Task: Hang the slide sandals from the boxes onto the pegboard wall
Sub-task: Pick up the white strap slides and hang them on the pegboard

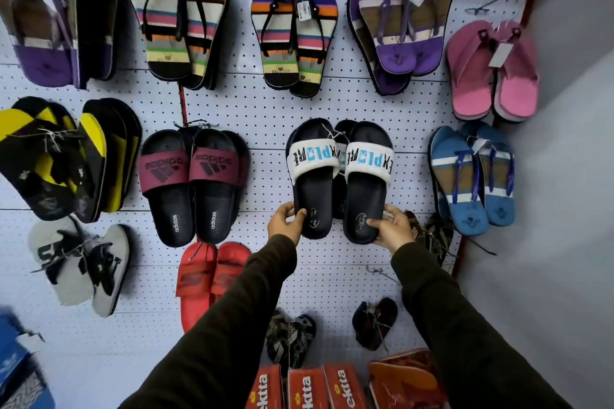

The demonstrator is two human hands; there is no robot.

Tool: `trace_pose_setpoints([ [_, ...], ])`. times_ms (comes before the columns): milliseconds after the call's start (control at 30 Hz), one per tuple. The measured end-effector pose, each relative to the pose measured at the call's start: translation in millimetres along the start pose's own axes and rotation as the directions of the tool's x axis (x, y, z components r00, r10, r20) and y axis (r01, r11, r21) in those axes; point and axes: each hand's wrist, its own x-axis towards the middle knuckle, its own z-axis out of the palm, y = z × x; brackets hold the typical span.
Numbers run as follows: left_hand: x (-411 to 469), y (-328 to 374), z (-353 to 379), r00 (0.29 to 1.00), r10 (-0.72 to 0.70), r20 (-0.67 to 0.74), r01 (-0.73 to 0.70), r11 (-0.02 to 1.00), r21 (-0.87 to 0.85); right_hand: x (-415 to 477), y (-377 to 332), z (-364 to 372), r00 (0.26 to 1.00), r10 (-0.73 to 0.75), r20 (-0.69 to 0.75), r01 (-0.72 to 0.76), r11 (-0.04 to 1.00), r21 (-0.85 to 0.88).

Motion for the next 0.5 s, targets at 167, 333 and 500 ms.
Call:
trace_pose_setpoints([
  [167,5,-22,2,1.0,-0.012,-0.006,0.012,1.0,0.007,10,20,5,0.999,-0.004,0.032,0.003,1.0,0.015],
  [333,8,-21,5,0.988,0.152,-0.009,-0.15,0.982,0.117,9,21,11,0.952,-0.302,-0.044,0.285,0.932,-0.225],
  [500,18,3,17,0.745,0.666,0.044,-0.621,0.669,0.408,22,4,28,0.596,-0.79,0.142,0.665,0.387,-0.638],
])
